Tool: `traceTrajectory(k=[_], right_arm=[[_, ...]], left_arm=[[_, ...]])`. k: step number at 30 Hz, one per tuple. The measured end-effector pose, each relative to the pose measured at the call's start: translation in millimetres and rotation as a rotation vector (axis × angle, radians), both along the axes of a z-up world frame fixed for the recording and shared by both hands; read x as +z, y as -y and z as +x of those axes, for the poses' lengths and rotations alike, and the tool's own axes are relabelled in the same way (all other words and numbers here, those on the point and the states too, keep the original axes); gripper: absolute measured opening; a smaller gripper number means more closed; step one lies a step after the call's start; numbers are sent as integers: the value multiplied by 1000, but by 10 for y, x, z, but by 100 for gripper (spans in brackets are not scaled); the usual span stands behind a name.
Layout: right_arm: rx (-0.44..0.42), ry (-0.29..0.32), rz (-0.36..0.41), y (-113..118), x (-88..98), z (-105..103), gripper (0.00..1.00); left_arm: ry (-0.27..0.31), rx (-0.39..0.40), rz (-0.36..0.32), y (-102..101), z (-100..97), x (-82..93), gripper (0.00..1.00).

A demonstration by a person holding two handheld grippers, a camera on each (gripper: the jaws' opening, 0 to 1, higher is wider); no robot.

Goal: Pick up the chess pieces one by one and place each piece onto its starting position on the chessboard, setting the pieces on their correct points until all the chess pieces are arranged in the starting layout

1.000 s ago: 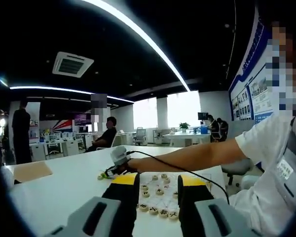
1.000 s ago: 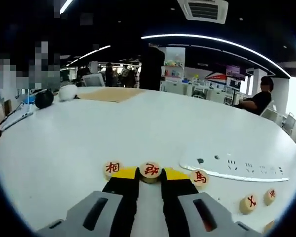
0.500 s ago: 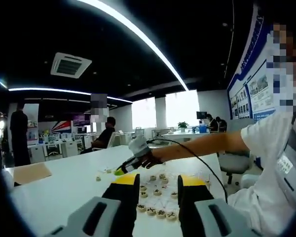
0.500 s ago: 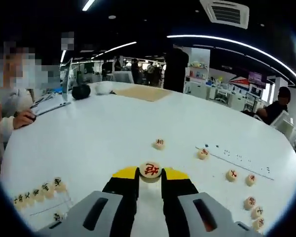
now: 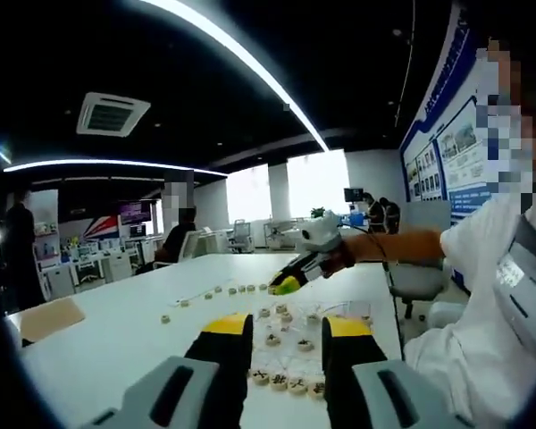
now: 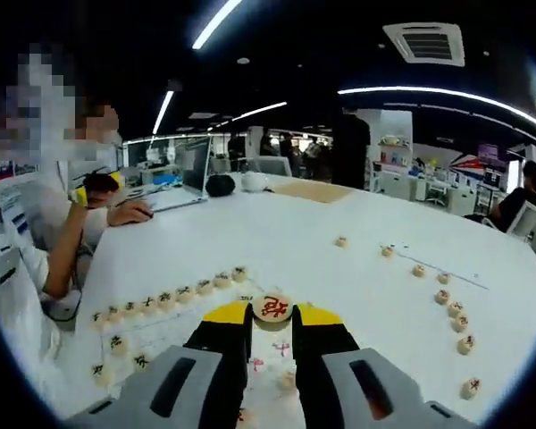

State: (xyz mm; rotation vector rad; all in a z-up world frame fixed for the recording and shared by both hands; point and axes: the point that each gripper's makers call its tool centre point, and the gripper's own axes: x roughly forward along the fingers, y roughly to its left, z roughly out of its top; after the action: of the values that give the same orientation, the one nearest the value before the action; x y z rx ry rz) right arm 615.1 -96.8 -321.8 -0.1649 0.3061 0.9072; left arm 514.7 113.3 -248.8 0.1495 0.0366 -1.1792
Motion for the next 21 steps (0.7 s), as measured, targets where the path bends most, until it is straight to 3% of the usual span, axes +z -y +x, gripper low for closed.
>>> traceTrajectory(k=[5,9,16,21], right_arm=[[75,-5,-17,306,-135,-498,19],[149,-33,-64,526,-390,-887,19],[295,-63,-74,560,-707,-1326,19],[362,-55,-47,430,-683,-1445,19]], left_arm=[[5,-12,21,28,-77,-58,32],[15,-34,27,49,-144,-66,32],[14,-36,34,30,-152,-102,32],[10,-25,28,-10,-134,-96,32]])
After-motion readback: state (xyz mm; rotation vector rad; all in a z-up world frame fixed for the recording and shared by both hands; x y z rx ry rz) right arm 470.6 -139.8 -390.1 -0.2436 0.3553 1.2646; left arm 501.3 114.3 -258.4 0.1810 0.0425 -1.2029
